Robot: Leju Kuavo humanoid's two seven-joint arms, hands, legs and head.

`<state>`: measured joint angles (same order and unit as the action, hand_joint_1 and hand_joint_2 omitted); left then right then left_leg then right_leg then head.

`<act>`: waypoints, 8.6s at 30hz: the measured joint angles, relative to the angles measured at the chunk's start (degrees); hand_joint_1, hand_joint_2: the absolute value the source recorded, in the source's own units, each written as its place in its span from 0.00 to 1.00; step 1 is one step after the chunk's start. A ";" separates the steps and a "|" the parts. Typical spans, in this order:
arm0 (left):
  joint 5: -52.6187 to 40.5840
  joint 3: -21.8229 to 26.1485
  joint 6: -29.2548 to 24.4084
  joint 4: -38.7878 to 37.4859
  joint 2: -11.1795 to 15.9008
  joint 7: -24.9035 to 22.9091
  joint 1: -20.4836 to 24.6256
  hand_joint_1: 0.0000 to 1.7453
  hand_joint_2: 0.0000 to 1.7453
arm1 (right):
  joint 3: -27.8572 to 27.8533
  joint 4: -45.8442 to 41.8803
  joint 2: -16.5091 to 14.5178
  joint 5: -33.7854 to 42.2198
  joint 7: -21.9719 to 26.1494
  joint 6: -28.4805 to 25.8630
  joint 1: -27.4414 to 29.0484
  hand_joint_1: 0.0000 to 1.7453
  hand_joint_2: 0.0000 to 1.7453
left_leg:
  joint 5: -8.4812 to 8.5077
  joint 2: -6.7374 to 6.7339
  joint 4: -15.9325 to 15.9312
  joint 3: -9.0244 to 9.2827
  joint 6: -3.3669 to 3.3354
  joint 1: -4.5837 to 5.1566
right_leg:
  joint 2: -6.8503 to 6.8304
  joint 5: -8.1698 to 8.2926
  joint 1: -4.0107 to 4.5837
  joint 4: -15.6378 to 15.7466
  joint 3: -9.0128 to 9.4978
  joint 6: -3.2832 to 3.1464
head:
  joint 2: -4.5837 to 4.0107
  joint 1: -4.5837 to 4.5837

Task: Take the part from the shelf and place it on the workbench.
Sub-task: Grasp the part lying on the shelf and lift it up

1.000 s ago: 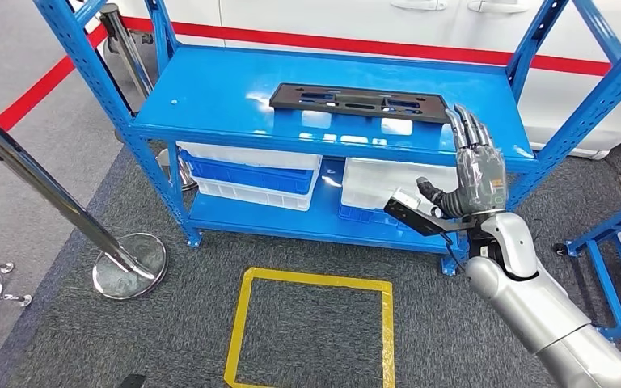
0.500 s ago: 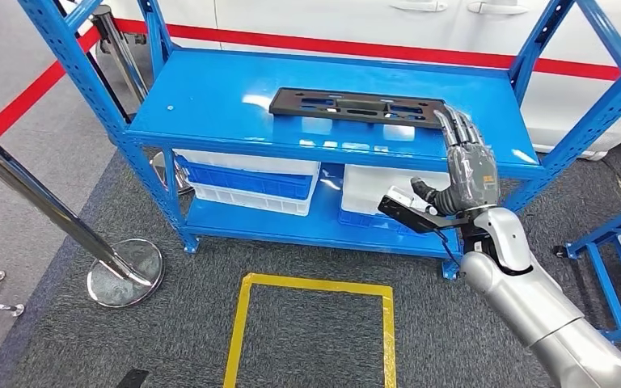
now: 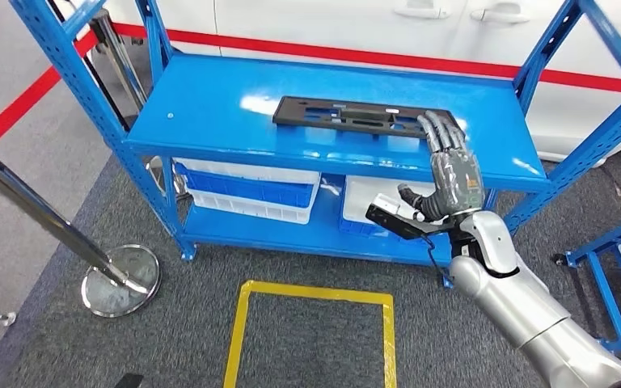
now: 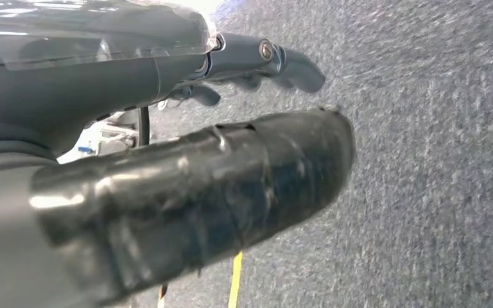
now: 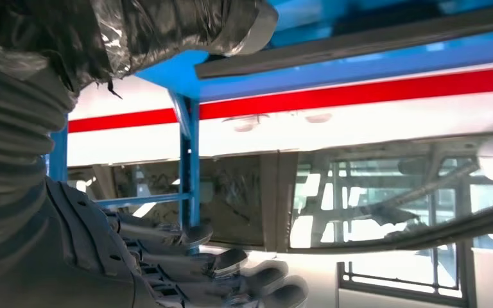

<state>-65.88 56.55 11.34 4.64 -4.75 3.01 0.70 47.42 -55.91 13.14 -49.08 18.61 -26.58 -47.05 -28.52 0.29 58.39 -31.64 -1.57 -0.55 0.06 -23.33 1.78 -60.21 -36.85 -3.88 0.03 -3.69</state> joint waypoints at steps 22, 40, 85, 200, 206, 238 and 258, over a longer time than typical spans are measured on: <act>-0.82 -0.49 0.01 -0.42 1.08 1.15 0.08 0.00 0.00 | 0.97 1.30 -0.48 1.21 1.32 0.58 -0.26 0.00 1.00 | 1.32 0.10 1.94 -3.08 0.01 -1.17 | 0.15 -10.66 -3.18 -14.45 -4.06 5.13 | -0.01 -0.31; -1.02 -0.46 0.71 -0.04 1.09 0.21 0.63 0.00 0.00 | 1.43 3.89 -1.18 1.79 1.66 0.88 -1.50 0.00 1.00 | -0.19 -0.10 11.10 -8.13 2.86 -0.90 | 0.08 -3.60 -2.12 2.80 5.00 1.78 | -0.01 -0.57; -2.62 -0.49 0.88 2.44 0.69 -2.42 1.70 0.00 0.00 | 7.21 23.50 -8.05 -1.38 -0.10 6.11 -3.77 0.00 1.00 | 0.27 -0.04 -1.27 1.29 1.28 -0.67 | 0.26 -1.84 -1.09 1.74 1.91 2.51 | -0.01 -0.53; -3.64 -0.44 3.62 2.46 -0.16 -1.95 1.81 0.00 0.00 | 7.05 29.16 -15.74 1.04 -0.32 7.35 -5.62 0.00 1.00 | -1.91 -0.15 -1.50 3.54 2.85 -1.86 | 0.23 -1.42 -2.60 0.91 0.37 3.71 | -0.01 0.22; -3.70 -0.44 3.70 2.48 -0.16 -1.84 1.92 0.00 0.00 | 7.03 29.16 -16.20 1.10 -0.43 7.97 -5.45 0.00 1.00 | -6.48 -0.25 15.33 -6.99 2.81 -1.59 | 0.37 -2.97 -2.15 1.66 2.84 1.76 | -0.01 0.09; -3.72 -0.42 3.61 2.57 0.10 -0.77 2.57 0.00 0.00 | 9.98 32.74 -19.63 -3.90 -3.93 14.55 -3.99 1.00 1.00 | -0.75 -0.03 -1.16 2.04 1.40 -0.83 | 0.93 -1.54 -2.03 0.68 0.24 2.93 | -0.01 0.46; -2.77 -0.34 4.05 2.57 0.08 -0.07 2.55 0.00 0.75 | 10.09 33.93 -21.15 -1.76 -3.84 12.24 -3.84 1.00 1.00 | -0.75 -0.04 -1.09 2.54 1.86 -0.79 | 0.91 -1.49 -2.06 0.73 0.90 2.92 | -0.01 0.50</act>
<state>-68.65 56.21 15.39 7.21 -4.68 2.95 3.26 57.51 -21.99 -8.01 -50.84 14.77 -14.34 -50.89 -29.27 0.24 57.30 -29.09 0.29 -1.33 0.96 -24.83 -0.29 -59.48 -35.96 -0.95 0.02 -3.19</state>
